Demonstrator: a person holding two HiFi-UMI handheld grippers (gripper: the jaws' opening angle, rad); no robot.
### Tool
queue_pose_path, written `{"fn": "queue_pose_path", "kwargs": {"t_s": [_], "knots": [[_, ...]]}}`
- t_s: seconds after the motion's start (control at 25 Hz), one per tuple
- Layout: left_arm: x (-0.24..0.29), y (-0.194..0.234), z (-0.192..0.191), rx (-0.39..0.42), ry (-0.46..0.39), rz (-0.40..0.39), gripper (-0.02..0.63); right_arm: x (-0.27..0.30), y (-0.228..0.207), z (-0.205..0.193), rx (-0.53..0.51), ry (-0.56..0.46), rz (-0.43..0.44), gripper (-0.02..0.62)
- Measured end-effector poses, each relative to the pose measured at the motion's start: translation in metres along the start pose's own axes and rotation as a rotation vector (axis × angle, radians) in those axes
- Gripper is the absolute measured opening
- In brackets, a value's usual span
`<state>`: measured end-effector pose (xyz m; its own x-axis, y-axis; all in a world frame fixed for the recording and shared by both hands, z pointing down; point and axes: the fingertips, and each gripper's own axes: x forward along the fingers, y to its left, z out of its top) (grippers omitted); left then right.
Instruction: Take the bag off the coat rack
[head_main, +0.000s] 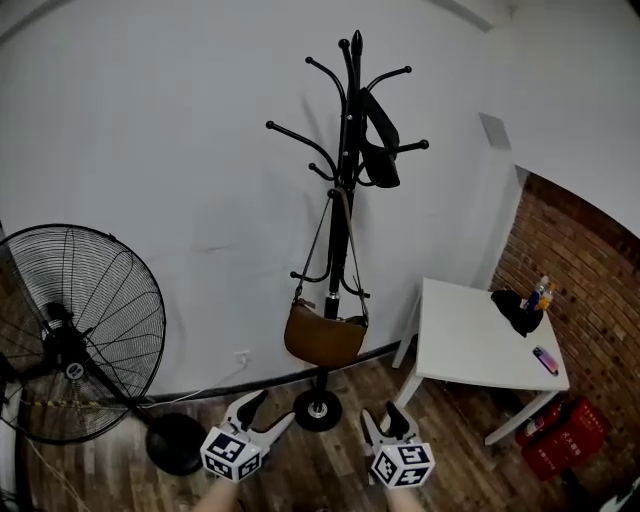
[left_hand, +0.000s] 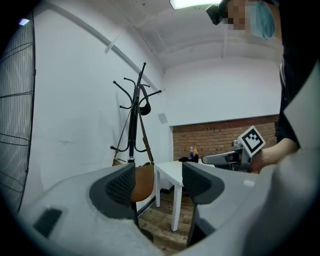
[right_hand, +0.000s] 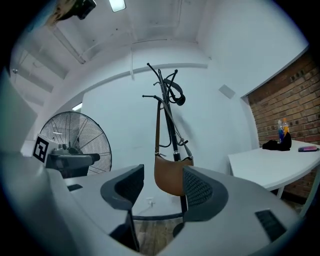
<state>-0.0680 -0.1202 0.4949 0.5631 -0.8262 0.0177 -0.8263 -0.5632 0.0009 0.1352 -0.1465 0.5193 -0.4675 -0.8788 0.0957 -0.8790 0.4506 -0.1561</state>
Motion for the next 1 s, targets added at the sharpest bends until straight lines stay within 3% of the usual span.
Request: {"fn": "queue_pose_path", "kwargs": {"t_s": [0.6, 1.0], "knots": [[0.066, 0.023, -0.020, -0.056, 0.041, 0.078, 0.293, 0.068, -0.050, 0.013, -0.033, 0.040, 0.069, 0.224], [0.116, 0.074, -0.021, -0.053, 0.052, 0.030, 0.296, 0.126, -0.062, 0.019, -0.041, 0.054, 0.034, 0.220]]}}
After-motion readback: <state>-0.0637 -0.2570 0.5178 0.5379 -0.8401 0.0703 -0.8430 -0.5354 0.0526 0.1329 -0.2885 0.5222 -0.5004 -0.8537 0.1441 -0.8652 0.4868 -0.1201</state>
